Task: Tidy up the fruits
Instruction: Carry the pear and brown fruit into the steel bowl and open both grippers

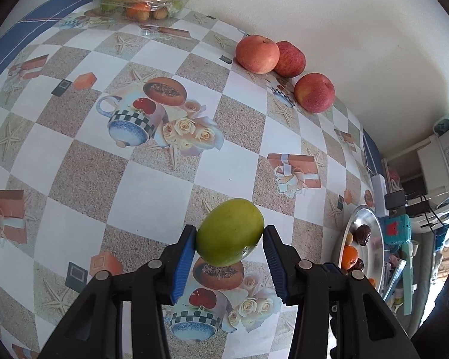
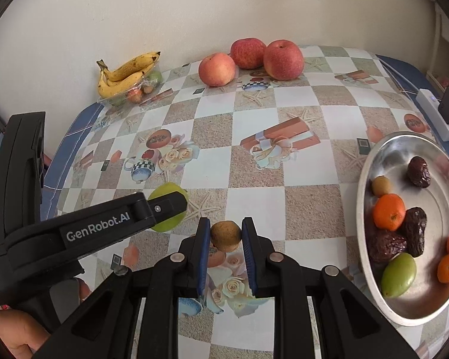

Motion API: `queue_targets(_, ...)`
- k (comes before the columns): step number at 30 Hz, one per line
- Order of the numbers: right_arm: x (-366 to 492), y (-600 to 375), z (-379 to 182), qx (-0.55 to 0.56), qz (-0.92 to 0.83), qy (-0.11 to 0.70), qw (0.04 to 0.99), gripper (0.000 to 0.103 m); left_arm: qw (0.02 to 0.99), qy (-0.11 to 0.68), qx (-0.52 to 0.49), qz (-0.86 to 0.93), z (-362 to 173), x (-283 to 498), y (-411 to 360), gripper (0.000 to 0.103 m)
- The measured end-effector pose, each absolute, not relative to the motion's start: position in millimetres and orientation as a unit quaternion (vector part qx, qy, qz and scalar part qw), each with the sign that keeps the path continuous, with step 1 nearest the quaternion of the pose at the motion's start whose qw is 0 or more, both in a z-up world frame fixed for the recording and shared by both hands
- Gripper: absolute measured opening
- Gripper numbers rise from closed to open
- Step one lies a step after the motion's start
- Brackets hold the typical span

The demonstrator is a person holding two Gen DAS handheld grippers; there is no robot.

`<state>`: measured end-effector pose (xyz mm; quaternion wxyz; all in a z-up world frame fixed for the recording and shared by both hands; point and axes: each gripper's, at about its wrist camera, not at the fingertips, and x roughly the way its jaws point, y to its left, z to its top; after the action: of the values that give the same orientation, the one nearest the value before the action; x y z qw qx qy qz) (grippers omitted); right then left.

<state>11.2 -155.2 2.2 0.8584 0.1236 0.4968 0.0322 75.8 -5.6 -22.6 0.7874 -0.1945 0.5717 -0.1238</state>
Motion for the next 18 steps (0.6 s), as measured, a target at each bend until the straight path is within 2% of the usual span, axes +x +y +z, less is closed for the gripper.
queue_targets(8, 14.0, -182.3, -0.6, 0.146, -0.007, 0.505, 0.850, 0.022, 0.792, 0.570, -0.163, -0.145, -17.9, 74.2, -32.9, 0.049)
queue_targets(18, -0.1, -264.8, 4.6, 0.212, -0.117, 0.497, 0.833, 0.022, 0.800, 0.551, -0.083, -0.225, -3.8, 51.6, -103.7, 0.049)
